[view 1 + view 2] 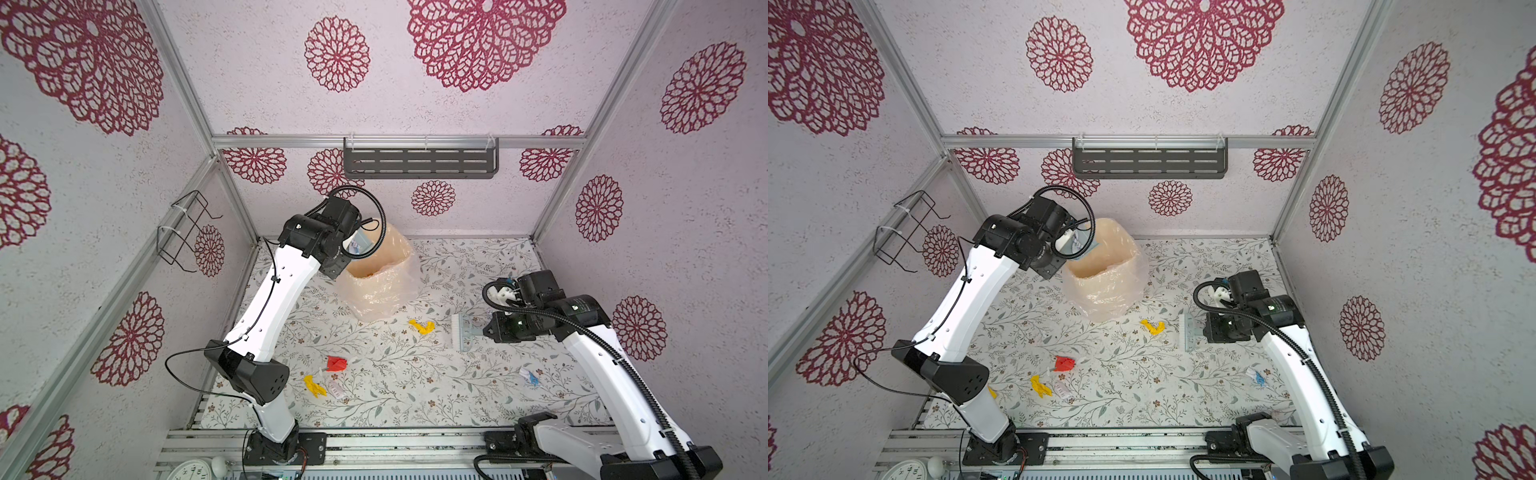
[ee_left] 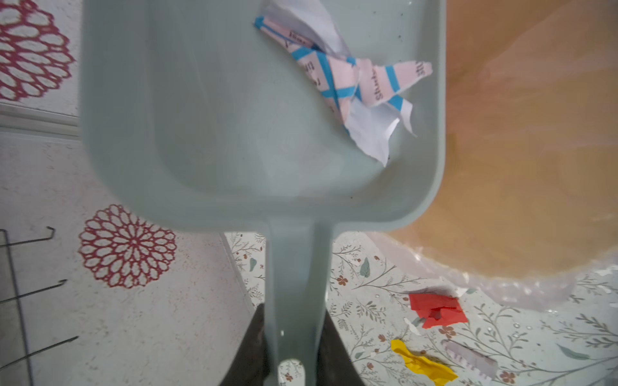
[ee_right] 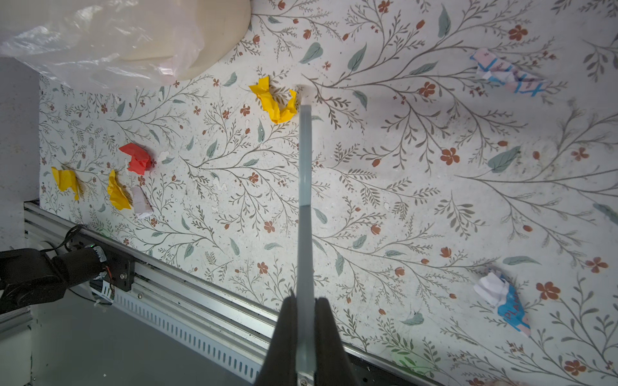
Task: Sweep away the paper scraps from the table
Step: 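Tip the dustpan over the cream bin with the left gripper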
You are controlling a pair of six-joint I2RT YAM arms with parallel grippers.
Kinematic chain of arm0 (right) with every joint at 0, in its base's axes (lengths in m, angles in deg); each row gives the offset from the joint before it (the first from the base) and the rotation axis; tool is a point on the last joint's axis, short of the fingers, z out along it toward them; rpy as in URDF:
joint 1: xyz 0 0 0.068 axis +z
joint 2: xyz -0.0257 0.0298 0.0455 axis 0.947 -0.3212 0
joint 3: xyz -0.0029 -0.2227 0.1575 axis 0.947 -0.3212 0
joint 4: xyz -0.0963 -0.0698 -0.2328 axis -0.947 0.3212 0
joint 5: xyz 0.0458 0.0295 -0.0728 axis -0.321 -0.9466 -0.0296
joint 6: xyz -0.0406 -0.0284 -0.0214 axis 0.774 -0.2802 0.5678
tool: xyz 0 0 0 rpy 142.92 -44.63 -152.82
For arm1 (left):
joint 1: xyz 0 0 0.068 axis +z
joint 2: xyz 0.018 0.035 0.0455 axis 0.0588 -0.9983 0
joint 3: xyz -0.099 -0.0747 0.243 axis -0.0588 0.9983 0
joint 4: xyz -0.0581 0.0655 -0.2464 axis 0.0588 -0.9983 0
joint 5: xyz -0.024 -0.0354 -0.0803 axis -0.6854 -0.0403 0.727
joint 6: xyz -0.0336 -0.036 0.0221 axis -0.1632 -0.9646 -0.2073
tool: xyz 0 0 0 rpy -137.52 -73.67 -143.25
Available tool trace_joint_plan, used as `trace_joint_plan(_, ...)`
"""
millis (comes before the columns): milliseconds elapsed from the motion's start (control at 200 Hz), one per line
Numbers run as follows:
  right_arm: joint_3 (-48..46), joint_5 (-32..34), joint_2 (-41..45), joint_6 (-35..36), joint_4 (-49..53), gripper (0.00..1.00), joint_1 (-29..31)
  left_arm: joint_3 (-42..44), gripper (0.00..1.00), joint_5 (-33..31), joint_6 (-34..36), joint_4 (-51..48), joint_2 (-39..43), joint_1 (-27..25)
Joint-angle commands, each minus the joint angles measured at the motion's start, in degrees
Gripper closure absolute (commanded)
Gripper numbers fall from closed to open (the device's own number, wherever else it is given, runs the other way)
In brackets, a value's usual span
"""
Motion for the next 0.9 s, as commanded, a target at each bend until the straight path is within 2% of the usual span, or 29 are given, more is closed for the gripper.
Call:
trace_joint_plan(0,0.77,-1.6,-0.08,1.23,0.69,1.0,-0.42,1.67,1.0,-8.47,4.76,3.76,-0.01,-2.16)
trace_joint_plan(205,1.24,-1.68,-0.03,1.41,0.95,1.0,-0.44,7.38,1.0,-20.02,10.43,8.65,1.09,-6.31)
trace_joint_plan(420,0.97,-2.07,0.24,1.26,0.78,1.0,-0.53,14.61,1.0,-30.68,19.47,16.94,3.57,-10.26)
trace_joint_plan(686,0.76,-2.56,0.38,0.91,0.42,1.0,-0.53,16.35,1.0,-30.66,20.1,18.29,5.47,-10.33)
trace_joint_plan(891,0.59,-2.23,0.54,0.8,0.18,1.0,-0.53,13.47,1.0,-27.95,16.51,16.51,5.05,-10.55)
